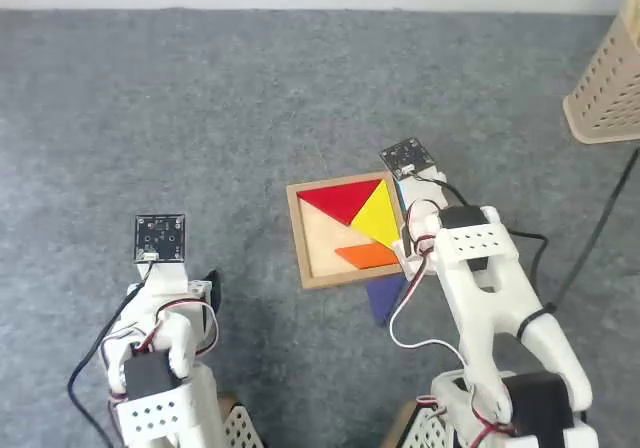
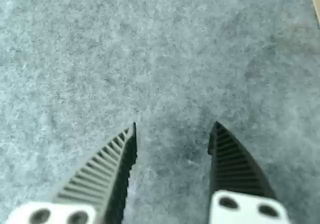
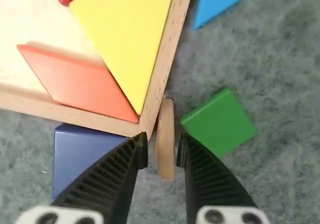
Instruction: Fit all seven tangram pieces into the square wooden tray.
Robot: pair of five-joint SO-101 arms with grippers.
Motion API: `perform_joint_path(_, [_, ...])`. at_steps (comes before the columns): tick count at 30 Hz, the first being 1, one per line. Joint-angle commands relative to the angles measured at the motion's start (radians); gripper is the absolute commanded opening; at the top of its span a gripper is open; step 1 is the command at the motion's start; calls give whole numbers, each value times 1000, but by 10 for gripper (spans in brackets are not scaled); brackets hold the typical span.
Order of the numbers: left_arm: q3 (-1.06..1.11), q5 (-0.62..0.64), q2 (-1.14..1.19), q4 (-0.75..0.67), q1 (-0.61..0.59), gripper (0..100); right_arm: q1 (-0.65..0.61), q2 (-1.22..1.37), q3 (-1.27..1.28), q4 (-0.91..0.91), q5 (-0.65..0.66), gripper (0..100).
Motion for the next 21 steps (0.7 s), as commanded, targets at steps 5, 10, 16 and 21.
perform_joint_path(5, [-4,9,-15,3,-5,225,45,-5,-12,41,12,115])
perform_joint_path(10, [-4,9,-15,3,-5,225,48,-4,8,38,12,111])
perform_joint_path(16, [-4,9,-15,3,-5,225,48,-4,9,35,12,76])
perform_joint_path(21, [-4,9,-15,3,-5,225,54,-4,11,13,6,12])
